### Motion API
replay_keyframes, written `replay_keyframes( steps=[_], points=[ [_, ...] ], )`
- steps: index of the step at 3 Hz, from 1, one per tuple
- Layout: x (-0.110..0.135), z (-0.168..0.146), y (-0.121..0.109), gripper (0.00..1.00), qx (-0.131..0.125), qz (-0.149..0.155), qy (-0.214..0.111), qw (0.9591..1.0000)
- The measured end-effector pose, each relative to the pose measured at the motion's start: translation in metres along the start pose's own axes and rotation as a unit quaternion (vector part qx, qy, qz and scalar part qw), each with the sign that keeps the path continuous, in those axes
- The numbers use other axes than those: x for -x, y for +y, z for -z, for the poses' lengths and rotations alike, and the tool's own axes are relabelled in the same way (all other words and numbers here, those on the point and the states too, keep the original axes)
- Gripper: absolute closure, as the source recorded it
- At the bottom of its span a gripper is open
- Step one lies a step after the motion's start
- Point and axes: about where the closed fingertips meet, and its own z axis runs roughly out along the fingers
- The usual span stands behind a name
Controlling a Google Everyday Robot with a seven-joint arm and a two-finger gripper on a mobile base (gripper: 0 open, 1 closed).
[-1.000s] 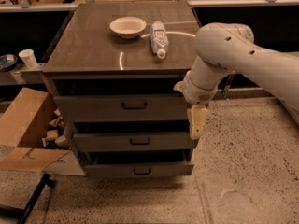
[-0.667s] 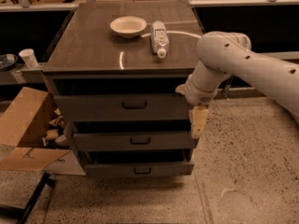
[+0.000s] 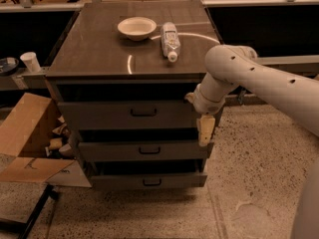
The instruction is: Open top drawer
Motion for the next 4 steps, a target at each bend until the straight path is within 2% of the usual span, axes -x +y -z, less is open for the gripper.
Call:
replay_keyframes(
  steps=[2, 3, 4],
  points=[
    [-0.007, -0.015, -0.028, 0.00, -0.028, -0.011, -0.018, 0.9994],
    [-0.011, -0.020, -0.038, 0.00, -0.028, -0.018, -0.023, 0.9992],
    [-0.006, -0.027, -0.036, 0.16, -0.011, -0.015, -0.015, 0.9997]
  ],
)
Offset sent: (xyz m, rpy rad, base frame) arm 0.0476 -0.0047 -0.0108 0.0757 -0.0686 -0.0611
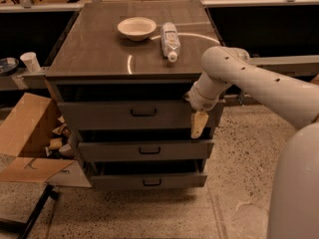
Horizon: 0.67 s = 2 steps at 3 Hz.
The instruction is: Open top drawer
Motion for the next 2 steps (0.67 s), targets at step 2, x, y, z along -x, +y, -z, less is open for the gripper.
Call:
replay_keyframes(
  steps=[2],
  points=[
    [0.0067, 0.0003, 0.0204, 0.63, 0.029, -0.013, 0.008, 0.9995]
  ],
)
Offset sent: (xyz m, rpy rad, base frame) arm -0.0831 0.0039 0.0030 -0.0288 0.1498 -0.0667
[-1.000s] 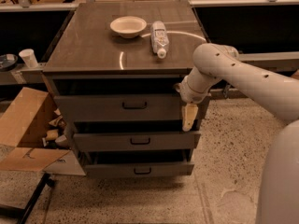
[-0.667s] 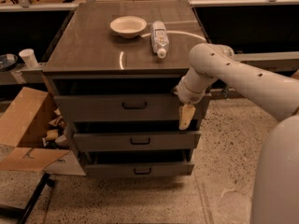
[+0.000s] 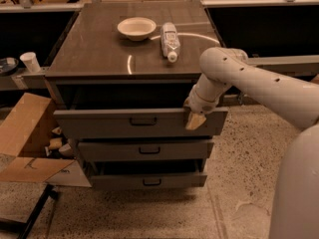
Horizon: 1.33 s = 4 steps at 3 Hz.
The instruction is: Open top drawer
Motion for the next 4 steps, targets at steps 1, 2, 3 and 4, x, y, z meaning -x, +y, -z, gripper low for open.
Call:
replay_keyframes(
  steps=[1, 2, 3, 4],
  points=[
    [0.0060, 0.0149, 0.0171, 0.86, -0.005, -0.017, -0.003, 0.9998],
    [0.0066, 0.0153, 0.0227, 0.88, -0.003, -0.017, -0.003, 0.9998],
    [0.0066, 0.0153, 0.0227, 0.65, -0.003, -0.017, -0.003, 0.9998],
    [0.0066, 0.0152, 0.0227, 0.41, -0.003, -0.017, -0.003, 0.9998]
  ],
)
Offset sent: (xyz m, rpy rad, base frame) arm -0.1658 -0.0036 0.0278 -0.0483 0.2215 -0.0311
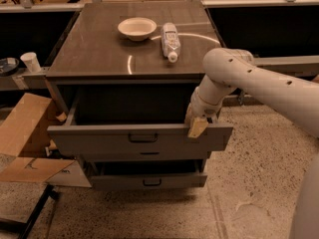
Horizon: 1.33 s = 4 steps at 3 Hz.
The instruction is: Open top drawer
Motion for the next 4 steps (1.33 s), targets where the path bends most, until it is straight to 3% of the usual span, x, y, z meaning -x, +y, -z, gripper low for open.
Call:
replay_keyframes(
  steps=[2, 3, 4],
  points=[
    [0.000, 0.000, 0.000, 0.00, 0.000, 0.000, 0.000, 1.0000],
    [0.000, -0.001, 0.000, 0.00, 0.001, 0.000, 0.000, 1.0000],
    [0.003, -0.008, 0.023, 0.00, 0.035, 0.009, -0.007, 0.9993]
  ],
)
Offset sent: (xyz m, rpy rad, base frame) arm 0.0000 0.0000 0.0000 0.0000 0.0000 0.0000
